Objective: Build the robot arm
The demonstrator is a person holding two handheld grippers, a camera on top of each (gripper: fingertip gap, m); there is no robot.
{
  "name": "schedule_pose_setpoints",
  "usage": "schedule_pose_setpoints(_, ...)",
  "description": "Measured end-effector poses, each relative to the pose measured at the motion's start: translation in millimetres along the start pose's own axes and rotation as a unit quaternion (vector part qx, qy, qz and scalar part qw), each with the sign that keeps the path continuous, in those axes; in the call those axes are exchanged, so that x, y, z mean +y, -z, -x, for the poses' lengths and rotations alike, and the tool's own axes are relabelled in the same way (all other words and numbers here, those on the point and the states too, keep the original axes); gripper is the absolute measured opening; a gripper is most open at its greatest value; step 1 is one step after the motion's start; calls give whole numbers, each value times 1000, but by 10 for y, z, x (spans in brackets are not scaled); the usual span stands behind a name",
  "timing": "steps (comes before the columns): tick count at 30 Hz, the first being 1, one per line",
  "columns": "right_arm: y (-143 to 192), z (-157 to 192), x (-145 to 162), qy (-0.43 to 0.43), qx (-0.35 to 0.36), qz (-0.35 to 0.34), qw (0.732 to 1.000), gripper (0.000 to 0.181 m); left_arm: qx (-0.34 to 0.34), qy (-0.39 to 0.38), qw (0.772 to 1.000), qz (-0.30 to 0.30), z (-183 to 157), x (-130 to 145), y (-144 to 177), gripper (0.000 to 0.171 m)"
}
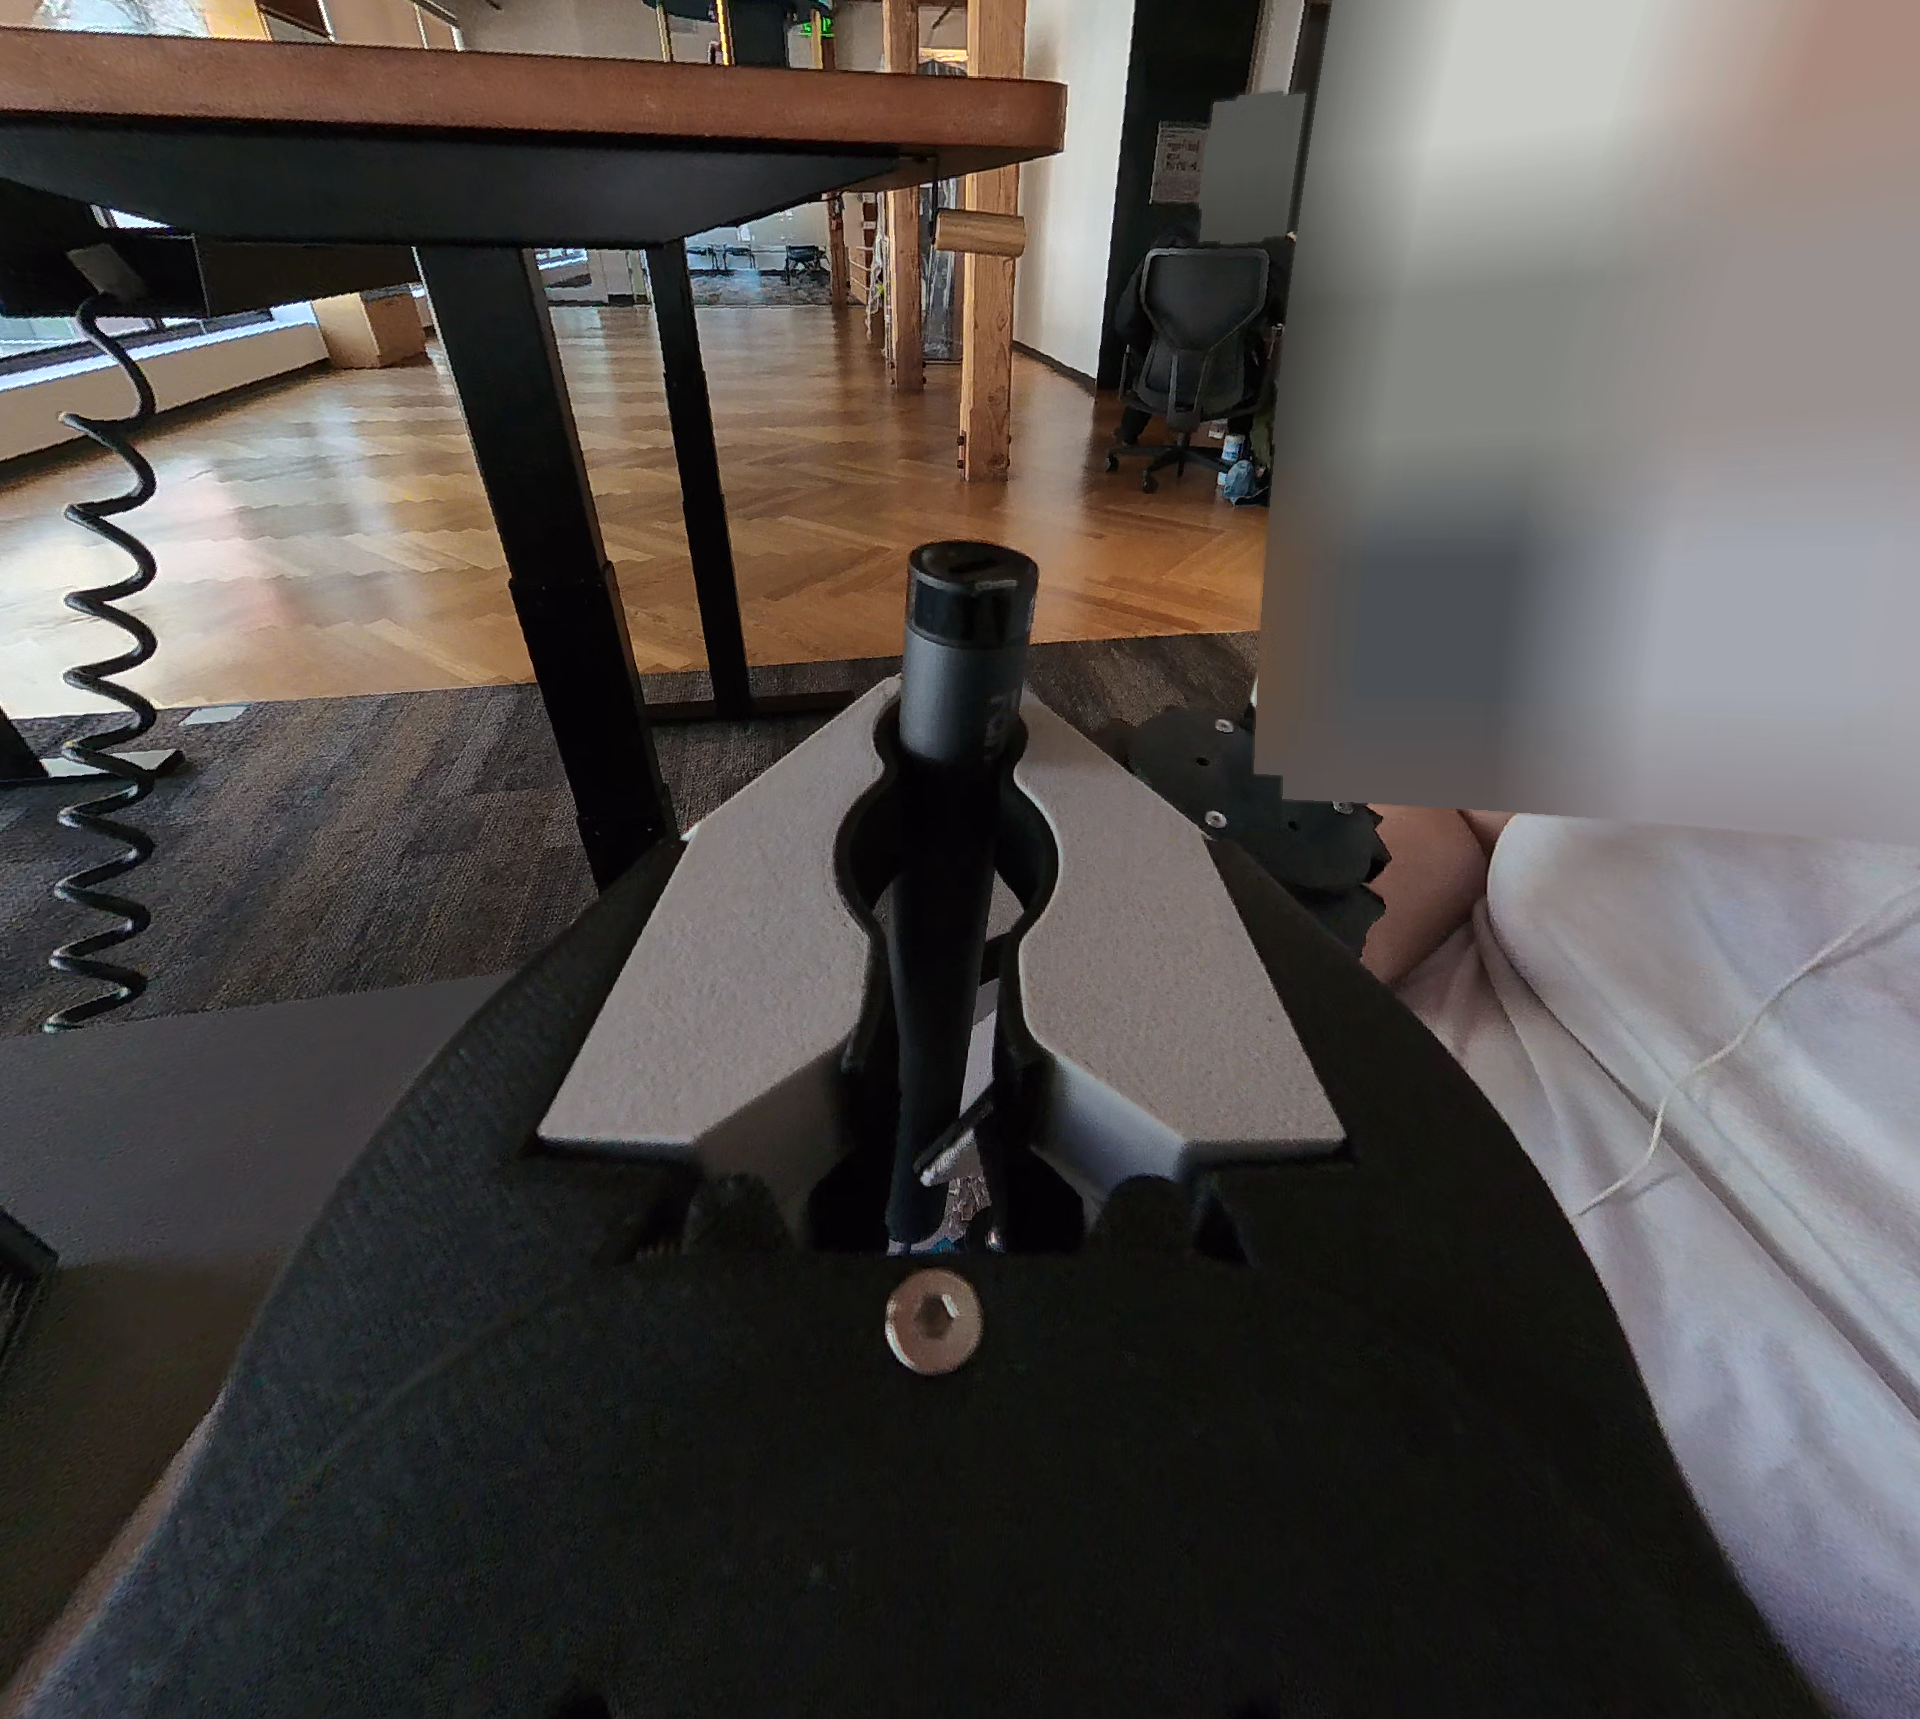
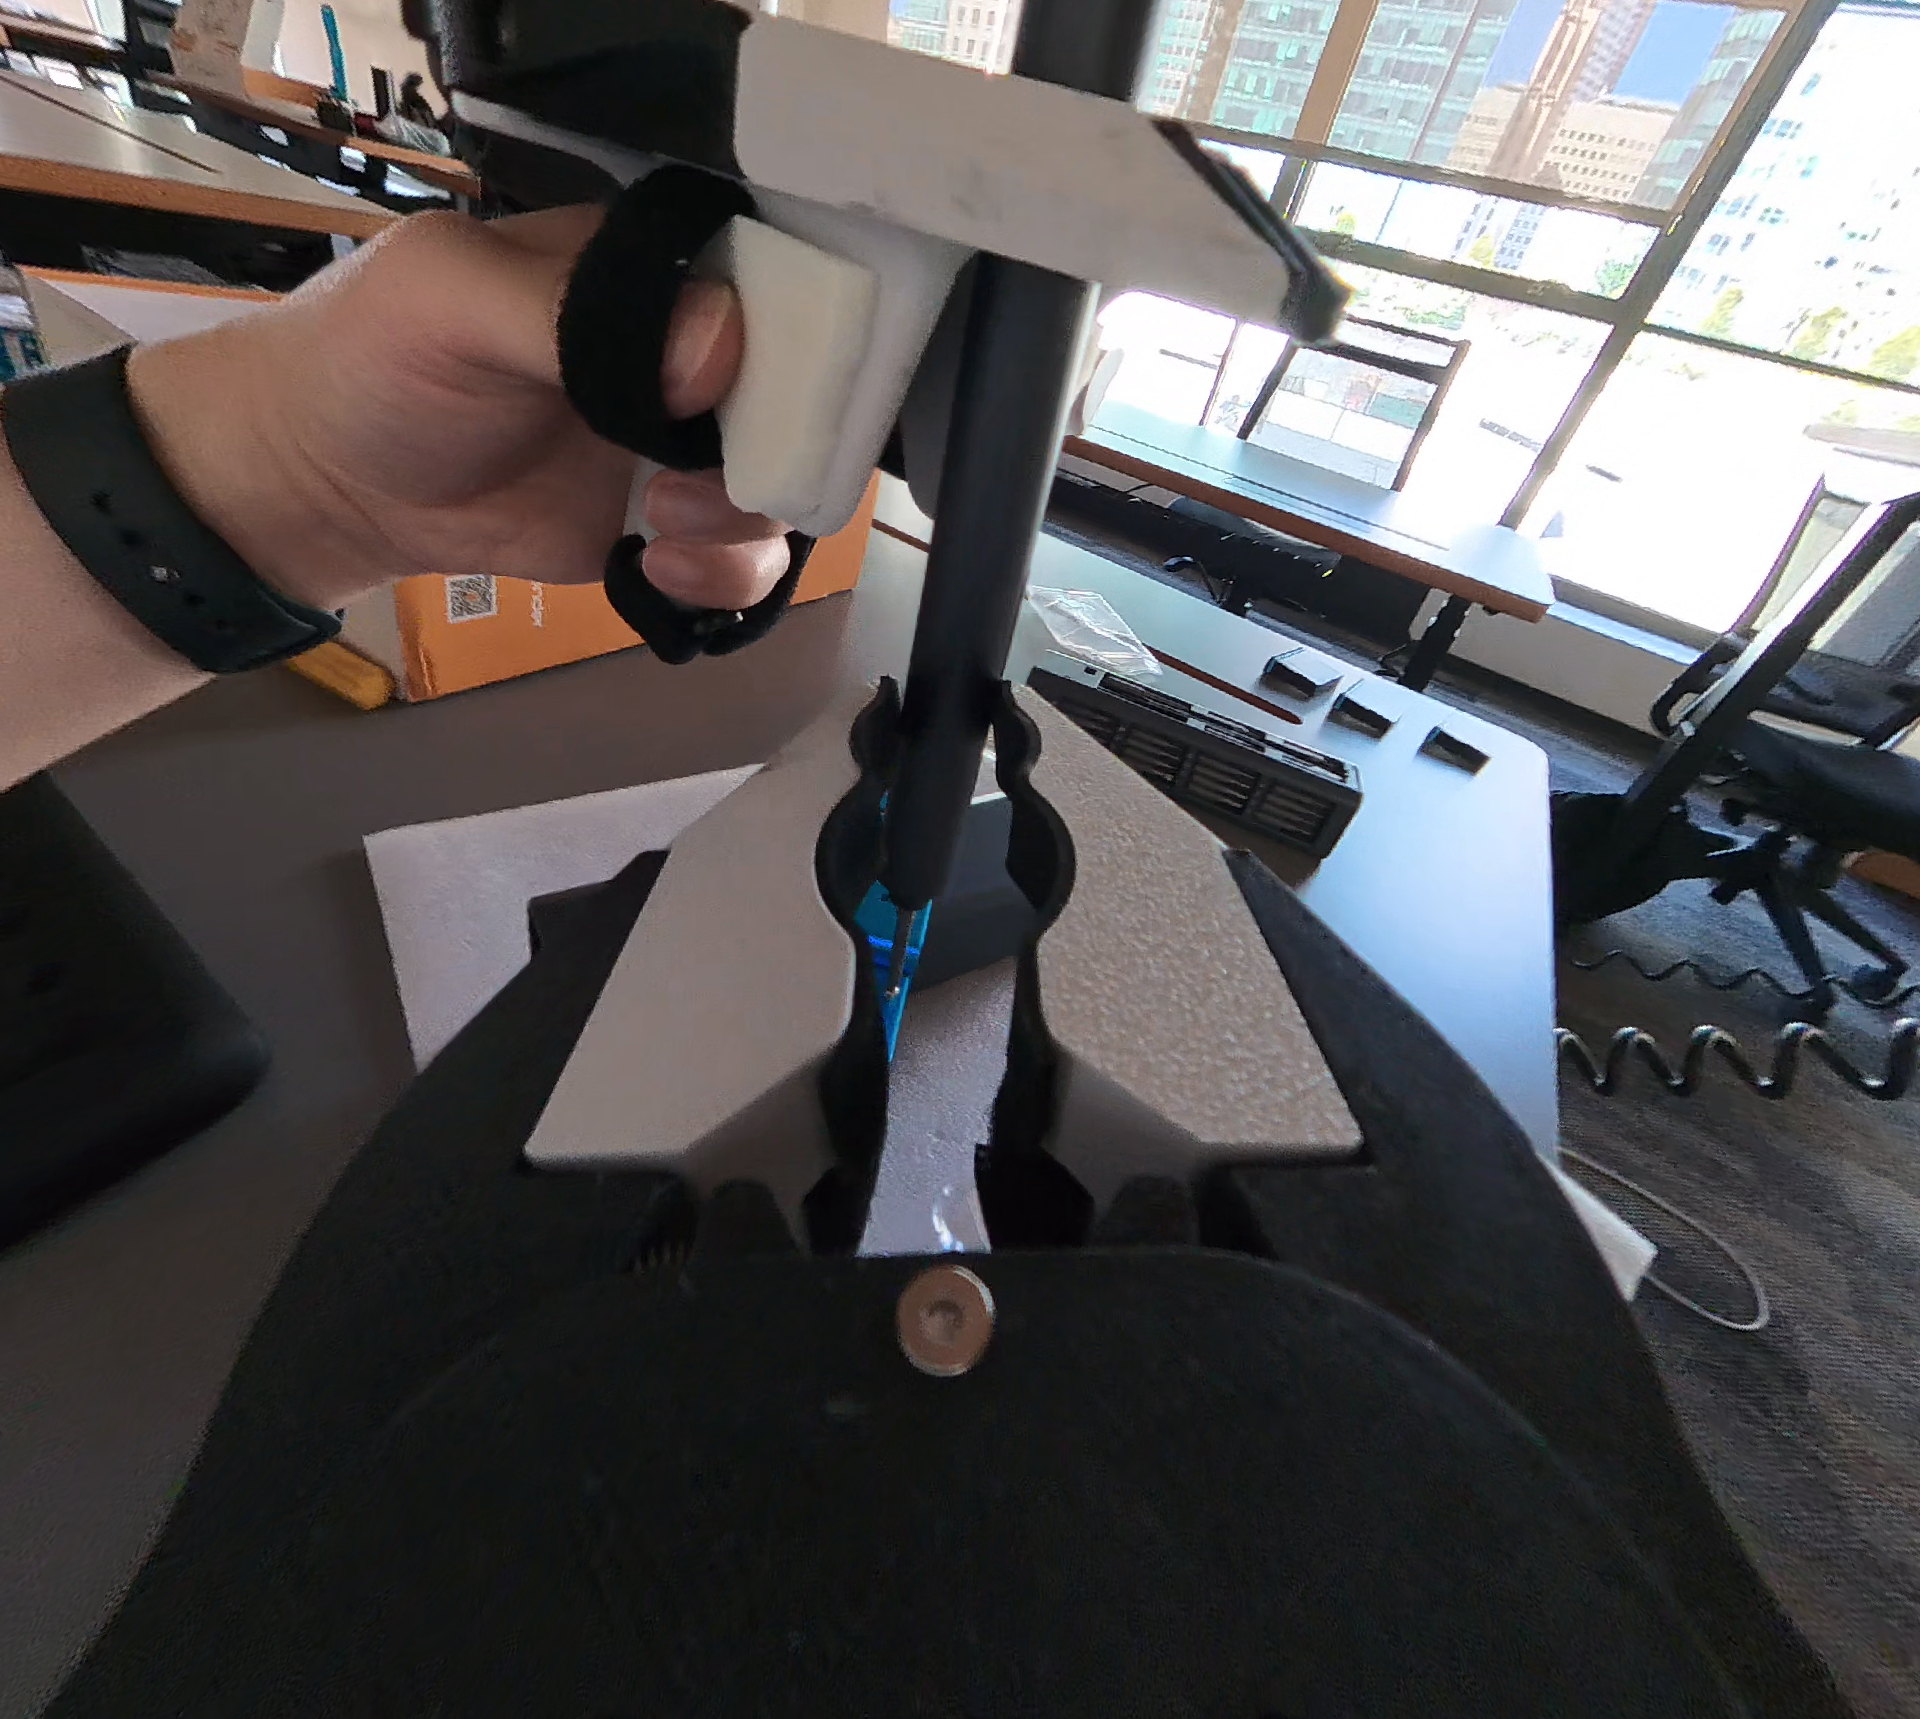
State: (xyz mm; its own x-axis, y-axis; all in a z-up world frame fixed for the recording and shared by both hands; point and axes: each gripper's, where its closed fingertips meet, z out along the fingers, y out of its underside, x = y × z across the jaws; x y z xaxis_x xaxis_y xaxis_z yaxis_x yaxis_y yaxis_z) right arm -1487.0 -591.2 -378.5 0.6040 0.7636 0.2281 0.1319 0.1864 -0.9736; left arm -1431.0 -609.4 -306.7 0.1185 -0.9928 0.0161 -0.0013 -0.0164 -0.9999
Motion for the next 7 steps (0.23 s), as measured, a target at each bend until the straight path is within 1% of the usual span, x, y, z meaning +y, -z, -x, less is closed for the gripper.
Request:
schedule_pose_setpoints(2,5,-11,5,4,2,0,1000,17,-3,0,1000,3,12,4,-24,10)
schedule_pose_setpoints(7,-1,-21,19,-17,-22,16,999,18,-17,-8,1000,15,45,18,-24,9)
